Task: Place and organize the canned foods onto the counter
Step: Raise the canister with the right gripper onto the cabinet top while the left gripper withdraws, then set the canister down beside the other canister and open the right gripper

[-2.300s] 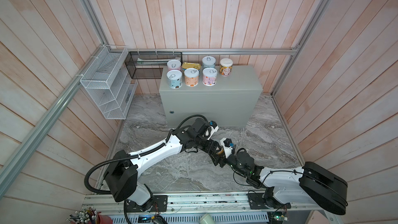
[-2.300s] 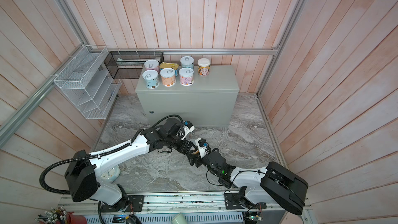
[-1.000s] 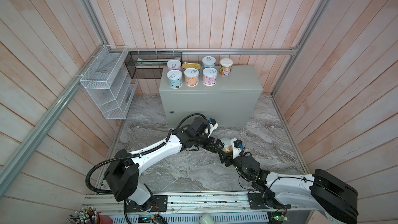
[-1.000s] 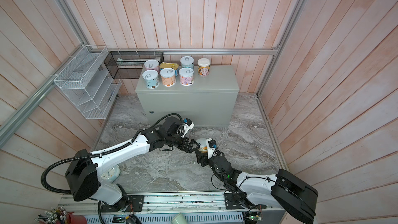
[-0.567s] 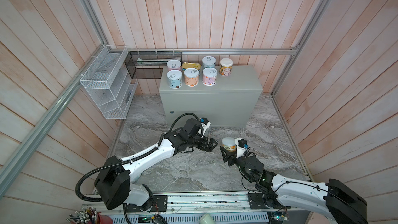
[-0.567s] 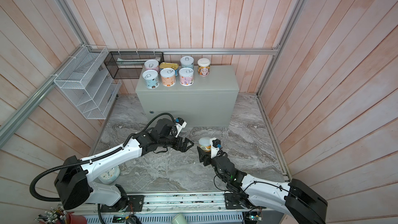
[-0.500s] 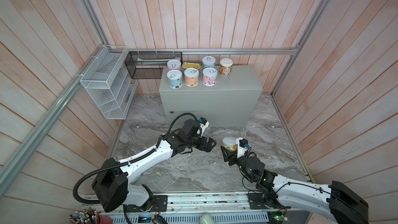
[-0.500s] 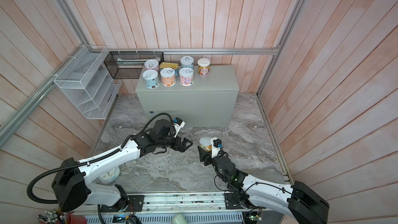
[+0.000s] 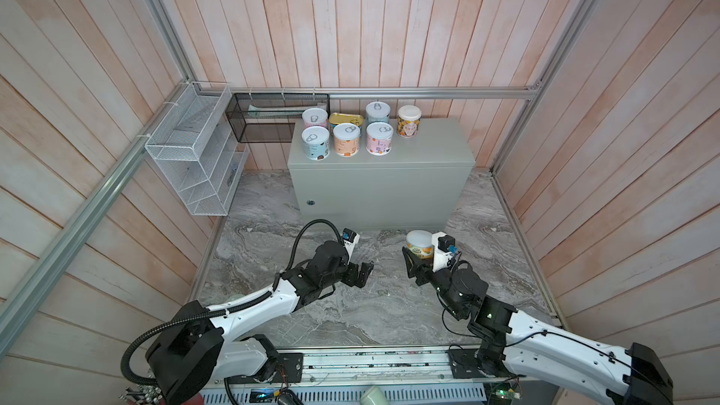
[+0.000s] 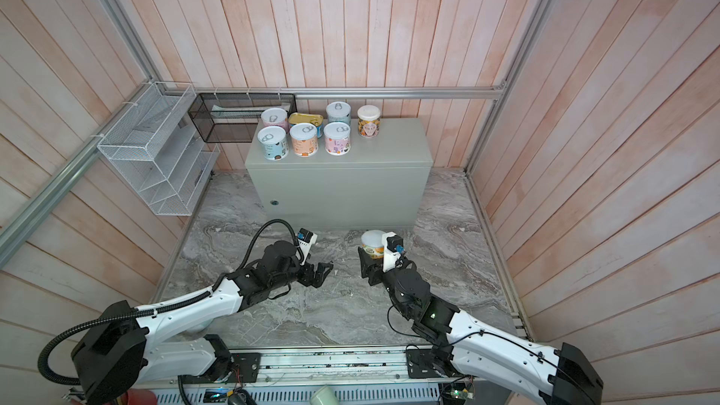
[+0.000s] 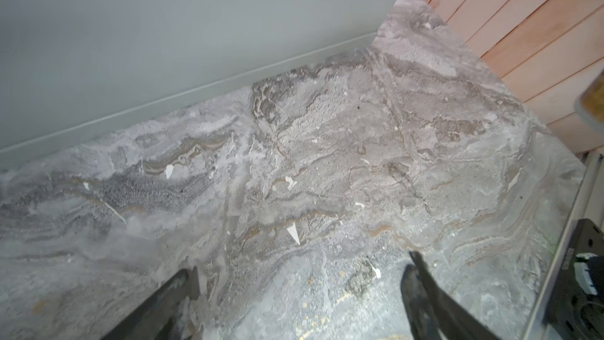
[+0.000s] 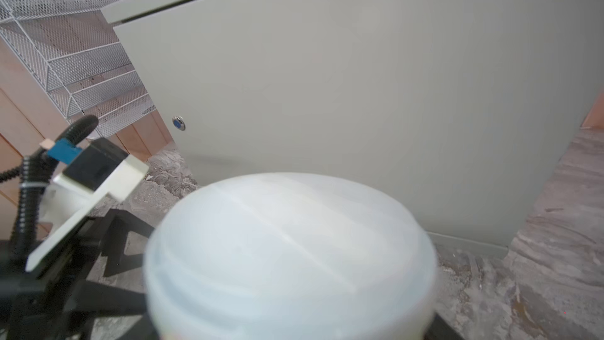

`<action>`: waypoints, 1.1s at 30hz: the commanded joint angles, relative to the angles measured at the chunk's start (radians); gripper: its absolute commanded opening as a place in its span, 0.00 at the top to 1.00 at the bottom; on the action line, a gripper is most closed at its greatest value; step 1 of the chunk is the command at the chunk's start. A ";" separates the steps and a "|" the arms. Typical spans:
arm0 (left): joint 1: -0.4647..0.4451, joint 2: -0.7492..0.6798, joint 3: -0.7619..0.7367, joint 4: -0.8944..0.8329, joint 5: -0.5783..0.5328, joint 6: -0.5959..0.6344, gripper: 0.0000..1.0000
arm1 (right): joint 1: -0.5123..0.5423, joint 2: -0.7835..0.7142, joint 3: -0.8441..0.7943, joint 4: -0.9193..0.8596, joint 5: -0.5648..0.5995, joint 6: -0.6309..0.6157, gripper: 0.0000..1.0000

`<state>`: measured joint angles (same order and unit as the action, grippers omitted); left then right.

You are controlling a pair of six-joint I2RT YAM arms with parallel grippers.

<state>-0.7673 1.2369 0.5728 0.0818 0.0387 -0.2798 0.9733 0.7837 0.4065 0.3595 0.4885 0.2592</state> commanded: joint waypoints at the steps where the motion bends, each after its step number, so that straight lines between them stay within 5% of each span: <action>1: 0.003 -0.017 -0.070 0.202 -0.017 0.004 0.00 | -0.007 0.019 0.132 0.002 -0.016 -0.048 0.41; 9: 0.004 -0.034 -0.093 0.212 -0.015 0.005 0.00 | -0.057 0.177 0.506 -0.101 -0.168 -0.128 0.40; 16: 0.004 -0.024 -0.114 0.222 -0.056 -0.009 0.00 | -0.354 0.385 0.874 -0.219 -0.437 -0.114 0.40; 23: 0.003 -0.013 -0.114 0.223 -0.062 -0.010 0.00 | -0.507 0.562 1.062 -0.200 -0.553 -0.175 0.39; 33: 0.004 -0.003 -0.115 0.225 -0.097 -0.001 0.00 | -0.572 0.776 1.237 -0.208 -0.597 -0.189 0.39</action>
<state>-0.7666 1.2217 0.4725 0.2802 -0.0338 -0.2817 0.4053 1.5578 1.5597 0.0753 -0.0628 0.0811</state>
